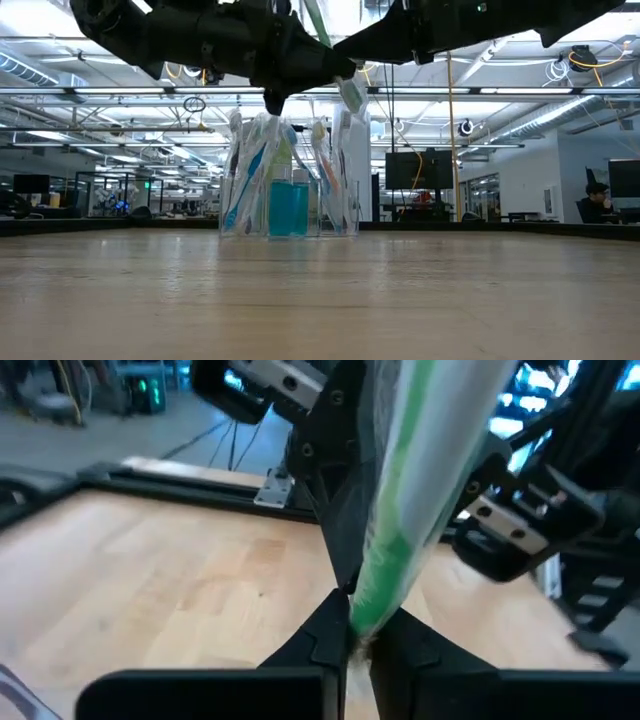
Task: Pick & Place toothbrushing station
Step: Put the green toothbrush into the right side of the transparent organizer
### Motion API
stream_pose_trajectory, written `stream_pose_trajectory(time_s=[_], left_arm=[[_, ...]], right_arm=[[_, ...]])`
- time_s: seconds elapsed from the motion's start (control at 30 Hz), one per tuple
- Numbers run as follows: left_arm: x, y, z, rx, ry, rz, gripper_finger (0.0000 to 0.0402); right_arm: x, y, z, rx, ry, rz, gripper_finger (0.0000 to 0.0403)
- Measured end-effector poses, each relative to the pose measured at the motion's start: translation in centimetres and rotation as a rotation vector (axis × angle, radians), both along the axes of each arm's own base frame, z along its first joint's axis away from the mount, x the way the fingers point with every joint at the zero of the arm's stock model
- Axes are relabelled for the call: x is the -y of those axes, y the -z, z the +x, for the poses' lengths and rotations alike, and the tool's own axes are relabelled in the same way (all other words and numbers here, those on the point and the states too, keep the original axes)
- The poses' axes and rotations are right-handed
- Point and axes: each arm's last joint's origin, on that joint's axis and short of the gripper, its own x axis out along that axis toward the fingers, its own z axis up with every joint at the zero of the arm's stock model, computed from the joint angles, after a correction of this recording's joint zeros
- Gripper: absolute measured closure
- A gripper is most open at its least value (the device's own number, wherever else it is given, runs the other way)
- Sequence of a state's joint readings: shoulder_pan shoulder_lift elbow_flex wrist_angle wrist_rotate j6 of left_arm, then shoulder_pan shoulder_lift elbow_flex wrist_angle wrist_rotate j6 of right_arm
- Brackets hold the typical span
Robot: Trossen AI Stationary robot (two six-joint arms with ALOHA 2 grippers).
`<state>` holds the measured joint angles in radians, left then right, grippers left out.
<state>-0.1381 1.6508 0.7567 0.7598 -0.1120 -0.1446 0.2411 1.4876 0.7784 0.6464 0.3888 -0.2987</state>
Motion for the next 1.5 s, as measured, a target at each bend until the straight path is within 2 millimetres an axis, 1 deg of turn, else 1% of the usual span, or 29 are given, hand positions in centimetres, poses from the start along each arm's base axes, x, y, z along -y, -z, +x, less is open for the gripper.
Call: stream_pose_trajectory(time_s=[0.1,0.2,0.27,0.37,0.47,0.57,0.7,0.8,0.87,0.97,1.03,1.13,1.2,1.3,1.4,1.5], left_arm=[[-0.2,0.1,0.0,-0.012,-0.007,-0.096,0.0377],[-0.4,0.4,0.0,-0.043,-0.01,-0.169,0.0392],[-0.6,0.4,0.0,-0.048,-0.008,-0.206,0.0389],[-0.7,0.4,0.0,-0.052,-0.004,-0.272,0.0377],[-0.6,0.4,0.0,-0.061,0.024,-0.324,0.0382],[-0.5,0.5,0.0,-0.082,0.057,-0.383,0.0393],[-0.3,0.6,-0.1,-0.114,0.094,-0.461,0.0379],[-0.2,0.6,-0.1,-0.128,0.126,-0.492,0.0377],[-0.1,0.7,-0.1,-0.143,0.148,-0.497,0.0387],[0.0,0.8,-0.2,-0.169,0.17,-0.532,0.0393],[0.0,0.8,-0.2,-0.181,0.178,-0.563,0.0384],[0.0,1.1,-0.3,-0.209,0.179,-0.576,0.0381],[0.0,1.1,-0.3,-0.214,0.177,-0.584,0.0389],[0.0,1.1,-0.3,-0.216,0.175,-0.602,0.0393],[0.1,1.1,-0.3,-0.224,0.194,-0.614,0.0382],[0.1,1.1,-0.3,-0.232,0.198,-0.63,0.0385]], right_arm=[[-0.3,0.1,-0.1,-0.017,-0.013,-0.055,0.0395],[-1.0,0.3,-0.4,-0.069,-0.057,-0.221,0.0377],[-1.5,0.3,-0.6,-0.089,-0.06,-0.3,0.0358],[-1.9,0.5,-0.9,-0.12,0.014,-0.352,0.0327],[-2.2,0.7,-1.2,-0.163,0.095,-0.412,0.0298],[-2.7,1.1,-1.5,-0.237,0.094,-0.574,0.0275],[-3.5,1.5,-1.9,-0.318,0.004,-0.813,0.0255],[-3.9,1.5,-2.1,-0.351,-0.051,-0.987,0.0247],[-4.2,1.6,-2.1,-0.371,-0.091,-1.109,0.0243],[-4.4,1.4,-2.0,-0.335,-0.195,-1.232,0.024],[-4.4,1.2,-1.7,-0.289,-0.243,-1.277,0.024],[-4.1,0.8,-1.0,-0.213,-0.202,-1.321,0.024],[-3.8,0.7,-0.6,-0.18,-0.179,-1.368,0.024],[-3.2,1.3,-0.1,-0.202,-0.243,-1.458,0.024],[-2.5,2.2,0.4,-0.237,-0.261,-1.473,0.024],[-2.1,2.9,0.8,-0.256,-0.27,-1.504,0.024]])
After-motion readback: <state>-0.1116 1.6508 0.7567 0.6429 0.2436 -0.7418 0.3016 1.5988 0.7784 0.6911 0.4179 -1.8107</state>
